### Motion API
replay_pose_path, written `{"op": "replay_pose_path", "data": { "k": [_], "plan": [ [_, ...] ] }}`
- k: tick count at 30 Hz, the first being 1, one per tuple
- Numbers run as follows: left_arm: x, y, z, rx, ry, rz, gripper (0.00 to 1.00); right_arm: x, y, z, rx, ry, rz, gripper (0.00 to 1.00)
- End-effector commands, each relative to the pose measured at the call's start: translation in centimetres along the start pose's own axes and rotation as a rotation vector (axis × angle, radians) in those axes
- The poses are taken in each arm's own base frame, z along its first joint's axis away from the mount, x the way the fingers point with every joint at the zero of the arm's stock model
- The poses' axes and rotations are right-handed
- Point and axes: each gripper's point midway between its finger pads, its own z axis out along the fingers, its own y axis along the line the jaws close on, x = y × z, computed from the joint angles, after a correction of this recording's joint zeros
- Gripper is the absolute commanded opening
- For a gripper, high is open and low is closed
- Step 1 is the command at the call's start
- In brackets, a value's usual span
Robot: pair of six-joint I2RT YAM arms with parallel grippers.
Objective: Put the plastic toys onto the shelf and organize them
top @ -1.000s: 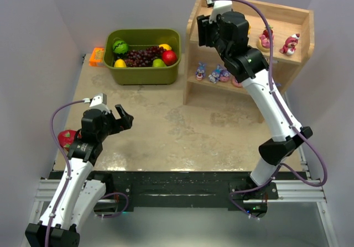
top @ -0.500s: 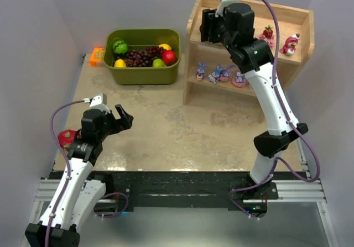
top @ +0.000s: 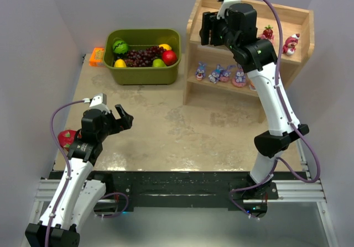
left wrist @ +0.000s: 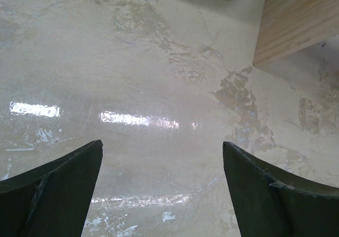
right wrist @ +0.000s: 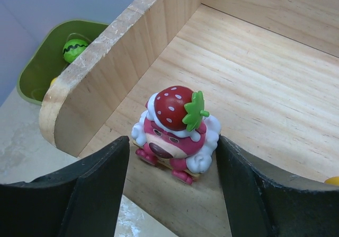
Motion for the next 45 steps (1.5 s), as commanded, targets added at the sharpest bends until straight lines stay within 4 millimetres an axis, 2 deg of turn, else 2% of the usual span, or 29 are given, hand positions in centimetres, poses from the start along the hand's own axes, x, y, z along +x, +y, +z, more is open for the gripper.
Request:
{"op": "replay_pose_path", "data": {
  "k": [1,5,10,19,20,23,24,25,26,27,28,29,30,31,33,34,37,40,41,43,45],
  "plan": [
    [-0.5,-0.3,0.1,0.011,-0.027,-0.007,1.0,-0.3,0.5,-1.7,-0.037,0.008,0.029,0.71],
    [-0.6,-0.3,0.0,0.011,-0.028,-0.005,0.99,-1.3,0.6,-3.0,-0.051,-0.03,0.038,0.76],
    [-0.7,-0.4,0.0,0.013,-0.031,-0.007,1.0,-2.9,0.7,-5.5,-0.082,-0.098,0.044,0.82],
    [-0.8,-0.3,-0.1,0.007,-0.037,-0.007,1.0,-5.0,2.1,-8.1,-0.178,-0.18,0.051,0.83],
    [-1.0,-0.4,-0.2,0.011,-0.041,-0.008,0.99,-5.9,2.1,-9.3,-0.19,-0.215,0.057,0.83],
    [-1.1,-0.5,-0.3,0.012,-0.043,-0.013,1.0,-5.9,2.7,-10.7,-0.235,-0.226,0.065,0.83],
    [-1.3,-0.6,-0.3,0.013,-0.045,-0.017,0.99,-6.3,2.8,-12.5,-0.255,-0.247,0.073,0.83],
    [-1.2,-0.7,-0.4,0.014,-0.039,-0.02,0.99,-4.6,2.7,-12.2,-0.255,-0.209,0.071,0.83],
    [-1.6,-0.8,-0.5,0.015,-0.042,-0.026,0.99,-3.8,2.6,-12.5,-0.253,-0.2,0.083,0.83],
    [-1.5,-0.8,-0.5,0.011,-0.034,-0.027,0.99,-4.2,1.7,-15.5,-0.234,-0.247,0.099,0.83],
    [-1.5,-1.0,-0.5,0.018,-0.027,-0.024,0.99,-0.1,1.3,-14.0,-0.205,-0.162,0.101,0.83],
    [-1.5,-1.1,-0.6,0.025,-0.025,-0.022,0.99,0.6,1.0,-14.8,-0.2,-0.179,0.136,0.84],
    [-1.7,-1.3,-0.6,0.035,-0.03,-0.023,0.99,1.1,0.0,-17.1,-0.17,-0.213,0.16,0.84],
    [-1.6,-1.7,-0.6,0.053,-0.025,-0.024,1.0,4.9,-0.5,-16.2,-0.144,-0.144,0.166,0.84],
    [-1.5,-1.9,-0.5,0.069,-0.029,-0.024,0.99,7.6,-1.1,-16.9,-0.12,-0.102,0.194,0.84],
    [-1.6,-2.1,-0.6,0.081,-0.032,-0.023,1.0,9.7,-1.7,-17.6,-0.099,-0.08,0.196,0.84],
    [-1.4,-2.0,-0.6,0.085,-0.03,-0.016,0.99,13.6,-2.5,-18.6,-0.069,-0.024,0.215,0.84],
    [-1.1,-1.9,-0.7,0.089,-0.031,-0.009,1.0,16.3,-3.8,-19.4,-0.001,0.008,0.254,0.84],
    [-0.8,-1.8,-0.7,0.089,-0.028,-0.008,1.0,16.6,-4.3,-20.3,0.014,-0.009,0.271,0.84],
    [-0.8,-1.9,-0.8,0.096,-0.035,-0.007,1.0,18.2,-5.2,-20.8,0.06,-0.001,0.294,0.84],
    [-1.1,-2.1,-1.1,0.107,-0.05,-0.002,1.0,18.8,-6.4,-21.9,0.117,-0.027,0.331,0.84]
  ]
}}
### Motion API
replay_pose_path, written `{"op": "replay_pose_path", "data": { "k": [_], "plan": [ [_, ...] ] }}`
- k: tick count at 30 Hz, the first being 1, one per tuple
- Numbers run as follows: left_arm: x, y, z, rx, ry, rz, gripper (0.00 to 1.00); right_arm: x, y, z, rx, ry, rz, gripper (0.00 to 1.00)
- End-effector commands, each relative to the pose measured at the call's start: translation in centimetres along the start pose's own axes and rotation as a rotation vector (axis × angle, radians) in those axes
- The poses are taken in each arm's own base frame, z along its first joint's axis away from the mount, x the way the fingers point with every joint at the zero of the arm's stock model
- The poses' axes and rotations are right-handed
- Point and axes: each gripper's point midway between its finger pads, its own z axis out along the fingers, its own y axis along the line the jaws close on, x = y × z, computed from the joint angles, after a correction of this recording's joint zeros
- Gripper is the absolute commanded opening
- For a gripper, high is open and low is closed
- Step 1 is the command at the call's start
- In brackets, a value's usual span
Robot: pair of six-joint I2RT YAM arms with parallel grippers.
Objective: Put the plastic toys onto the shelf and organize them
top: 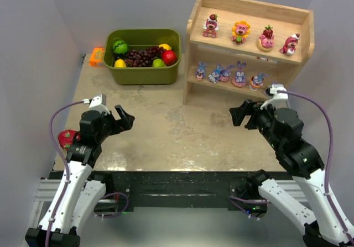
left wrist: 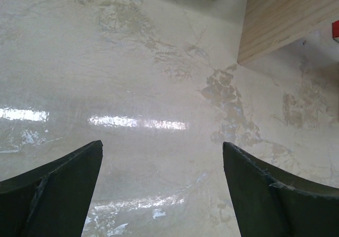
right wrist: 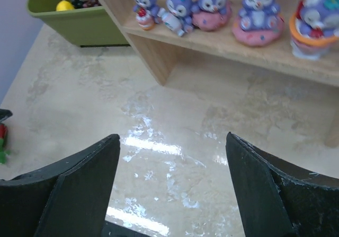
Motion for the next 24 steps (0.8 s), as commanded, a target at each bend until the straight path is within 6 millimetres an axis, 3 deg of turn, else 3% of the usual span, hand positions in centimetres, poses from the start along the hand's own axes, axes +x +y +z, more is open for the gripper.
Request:
{"op": "replay_pose_path", "data": {
  "k": [1,6,10,24],
  "plan": [
    [-1.1,-1.2,-0.5,0.06,-0.056,0.016,0.99,1.2,-3.2,-1.6,0.141,-0.051,0.095,0.84],
    [-1.7,-1.6,-1.1,0.083,-0.096,0.021,0.99,2.3,-6.2,-3.8,0.272,-0.121,0.197,0.85],
    [-1.8,-1.6,-1.3,0.087,-0.106,0.017,0.99,2.3,-7.3,-5.1,0.309,-0.178,0.255,0.85],
    [-1.4,-1.4,-0.8,0.08,-0.084,0.023,1.0,2.2,-8.0,-6.2,0.336,-0.191,0.257,0.86]
  ]
}}
